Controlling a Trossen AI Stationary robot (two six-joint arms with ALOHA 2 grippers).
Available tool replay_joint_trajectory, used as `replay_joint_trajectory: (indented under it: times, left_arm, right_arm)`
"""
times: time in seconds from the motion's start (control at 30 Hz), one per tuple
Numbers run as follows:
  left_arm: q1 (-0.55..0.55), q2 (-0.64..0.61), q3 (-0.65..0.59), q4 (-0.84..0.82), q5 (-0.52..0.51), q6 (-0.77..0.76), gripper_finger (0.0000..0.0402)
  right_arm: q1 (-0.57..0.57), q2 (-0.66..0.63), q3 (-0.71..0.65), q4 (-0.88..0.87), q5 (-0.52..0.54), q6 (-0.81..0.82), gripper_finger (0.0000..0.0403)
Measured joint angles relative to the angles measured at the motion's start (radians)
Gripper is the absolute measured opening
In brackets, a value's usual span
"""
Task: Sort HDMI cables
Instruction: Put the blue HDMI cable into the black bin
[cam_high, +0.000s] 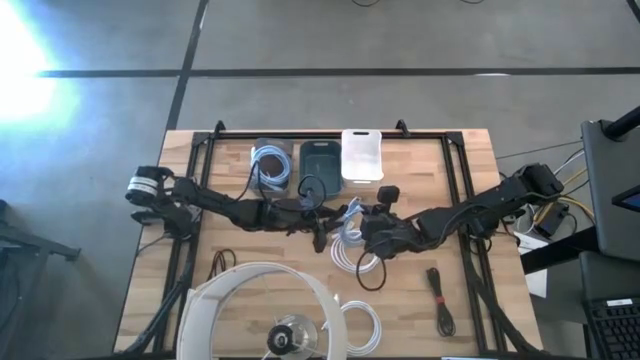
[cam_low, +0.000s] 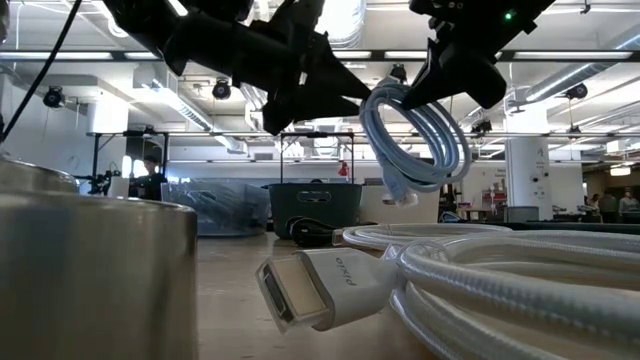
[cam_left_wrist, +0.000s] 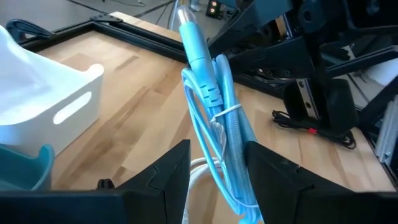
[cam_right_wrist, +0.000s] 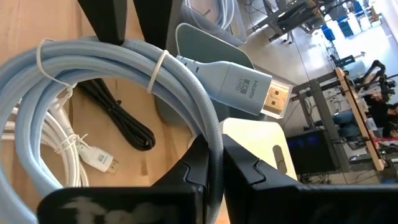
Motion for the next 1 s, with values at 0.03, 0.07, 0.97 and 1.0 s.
replay_joint_trajectory:
  times: [0.03,0.07,0.97,1.0]
  left_arm:
    - [0.000,0.000,0.000,0.000,0.004,0.000,0.0161]
    - [0.000,0.000,0.000,0.000,0.007,0.000,0.0161]
    - [0.002,0.018,0.012,0.010,0.054,0.014,0.0161]
    - [0.002,0.018,0.011,0.009,0.052,0.022,0.0161]
  right_arm:
    - [0.000,0.000,0.000,0.000,0.000,0.000,0.0021]
    - [0.000,0.000,0.000,0.000,0.000,0.000,0.0021]
    - [-0.002,0.002,0.001,0.184,-0.022,0.023,0.0022]
    - [-0.002,0.002,0.001,0.184,-0.033,0.023,0.0022]
